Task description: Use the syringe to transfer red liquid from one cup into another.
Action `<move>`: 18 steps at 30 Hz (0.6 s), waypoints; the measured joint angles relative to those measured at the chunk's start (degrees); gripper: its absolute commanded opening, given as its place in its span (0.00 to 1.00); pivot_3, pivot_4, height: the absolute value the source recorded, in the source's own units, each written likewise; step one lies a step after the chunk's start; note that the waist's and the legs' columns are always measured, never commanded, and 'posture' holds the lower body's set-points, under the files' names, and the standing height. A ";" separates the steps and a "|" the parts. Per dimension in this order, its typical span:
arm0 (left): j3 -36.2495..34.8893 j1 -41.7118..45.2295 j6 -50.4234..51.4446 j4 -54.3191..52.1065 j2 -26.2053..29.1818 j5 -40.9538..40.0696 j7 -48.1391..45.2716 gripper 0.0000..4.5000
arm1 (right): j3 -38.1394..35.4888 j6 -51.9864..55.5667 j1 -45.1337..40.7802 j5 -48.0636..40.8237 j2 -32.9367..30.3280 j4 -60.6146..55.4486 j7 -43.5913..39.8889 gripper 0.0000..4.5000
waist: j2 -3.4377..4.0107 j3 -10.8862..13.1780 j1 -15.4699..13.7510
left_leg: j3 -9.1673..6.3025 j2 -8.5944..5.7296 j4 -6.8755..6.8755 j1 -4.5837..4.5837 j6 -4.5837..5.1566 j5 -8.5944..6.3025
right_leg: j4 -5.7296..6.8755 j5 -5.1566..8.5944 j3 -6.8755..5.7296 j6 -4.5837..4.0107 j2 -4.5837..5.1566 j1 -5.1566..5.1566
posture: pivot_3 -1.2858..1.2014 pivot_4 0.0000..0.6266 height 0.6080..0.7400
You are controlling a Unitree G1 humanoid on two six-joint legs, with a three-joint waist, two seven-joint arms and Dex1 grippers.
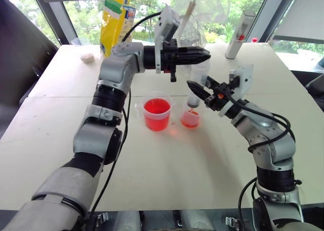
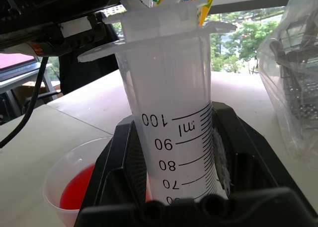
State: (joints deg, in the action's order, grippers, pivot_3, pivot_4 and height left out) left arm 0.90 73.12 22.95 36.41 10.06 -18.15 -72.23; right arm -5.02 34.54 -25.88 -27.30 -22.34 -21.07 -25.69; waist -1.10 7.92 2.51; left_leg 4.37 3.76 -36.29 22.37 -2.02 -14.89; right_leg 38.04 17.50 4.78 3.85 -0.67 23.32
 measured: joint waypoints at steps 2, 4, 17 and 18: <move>0.00 0.10 1.07 -0.05 -0.27 -0.75 -0.03 0.40 | -0.57 -0.17 -0.15 -0.31 -0.02 -0.37 0.48 0.31 | 0.00 0.00 -0.03 | -0.01 0.00 0.00 0.01 0.00 0.00 | -0.01 0.00 -0.01 0.00 0.00 0.00 | 0.52 0.24 0.99; 0.01 0.22 1.86 -0.27 -0.18 -1.27 0.05 0.59 | -0.84 -0.34 -0.18 -0.54 -0.02 -0.39 0.67 0.31 | 0.00 0.00 0.01 | 0.01 0.00 -0.01 0.00 0.00 0.00 | -0.01 0.00 0.00 0.00 0.00 0.00 | 0.52 0.24 0.99; -5.08 -1.77 9.37 -5.79 14.73 -5.46 2.78 0.90 | -2.17 -2.83 -0.52 -0.98 0.65 -1.73 1.16 0.31 | 0.02 0.00 0.84 | -0.01 0.08 0.07 -0.10 -0.01 0.00 | 0.07 0.00 0.06 0.00 -0.05 0.00 | 0.52 0.24 0.99; -5.29 -2.75 9.62 -6.64 15.66 -5.70 2.82 0.90 | -2.24 -2.84 -0.48 -0.98 0.65 -1.43 1.16 0.31 | 0.02 0.00 0.71 | 0.00 0.08 0.05 -0.10 -0.03 0.02 | 0.07 0.00 0.03 0.00 -0.04 -0.02 | 0.52 0.24 0.99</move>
State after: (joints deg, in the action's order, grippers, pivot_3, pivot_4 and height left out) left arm -4.39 70.37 32.56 29.78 25.73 -23.85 -69.41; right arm -7.26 31.71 -26.36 -28.28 -21.69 -22.50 -24.53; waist -1.08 7.91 3.22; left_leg 4.37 3.84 -36.24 22.27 -2.05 -14.88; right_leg 38.11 17.50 4.82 3.84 -0.71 23.29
